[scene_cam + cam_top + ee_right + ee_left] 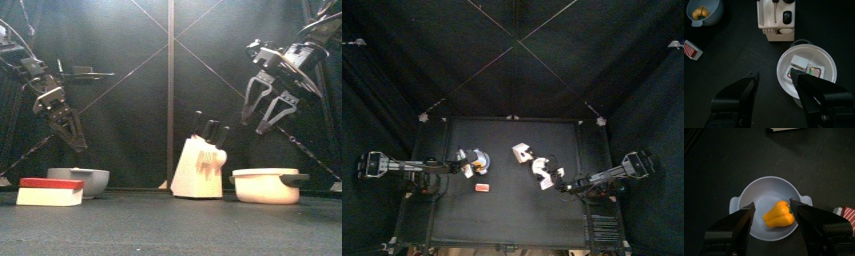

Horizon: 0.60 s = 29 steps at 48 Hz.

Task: Grab squash

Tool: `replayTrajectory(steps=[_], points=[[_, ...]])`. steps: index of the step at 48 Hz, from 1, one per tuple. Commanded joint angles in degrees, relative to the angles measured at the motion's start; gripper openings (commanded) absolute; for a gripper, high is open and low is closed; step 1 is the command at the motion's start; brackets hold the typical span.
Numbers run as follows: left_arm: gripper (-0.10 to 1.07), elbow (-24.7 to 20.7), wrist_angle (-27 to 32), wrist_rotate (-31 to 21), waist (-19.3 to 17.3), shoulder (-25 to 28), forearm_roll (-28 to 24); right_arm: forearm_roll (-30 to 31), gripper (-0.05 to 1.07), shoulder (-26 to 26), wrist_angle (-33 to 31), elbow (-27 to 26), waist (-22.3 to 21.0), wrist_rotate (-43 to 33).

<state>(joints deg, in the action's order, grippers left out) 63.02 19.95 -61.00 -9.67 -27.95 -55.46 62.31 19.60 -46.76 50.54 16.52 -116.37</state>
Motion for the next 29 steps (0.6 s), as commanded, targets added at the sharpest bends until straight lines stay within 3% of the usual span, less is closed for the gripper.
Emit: replayTrajectory(steps=[1,22,25,29], points=[[0.91,-0.7,-0.18,-0.18,0.0,0.0,0.26,0.18,0.87,0.62,-0.09,-0.7,0.0,-0.18],[0.91,-3.52,0.88,-0.97,0.35,0.0,24.96,0.26,0.87,0.53,-0.09,-0.7,0.0,-0.09],[0.91,-3.69,1.14,0.7,0.35,0.0,24.96,0.18,0.87,0.62,-0.09,-0.7,0.0,-0.09],[0.91,-3.69,1.67,3.96,0.53,-0.18,19.95,0.26,0.87,0.53,-0.09,-0.62,0.0,-0.18]])
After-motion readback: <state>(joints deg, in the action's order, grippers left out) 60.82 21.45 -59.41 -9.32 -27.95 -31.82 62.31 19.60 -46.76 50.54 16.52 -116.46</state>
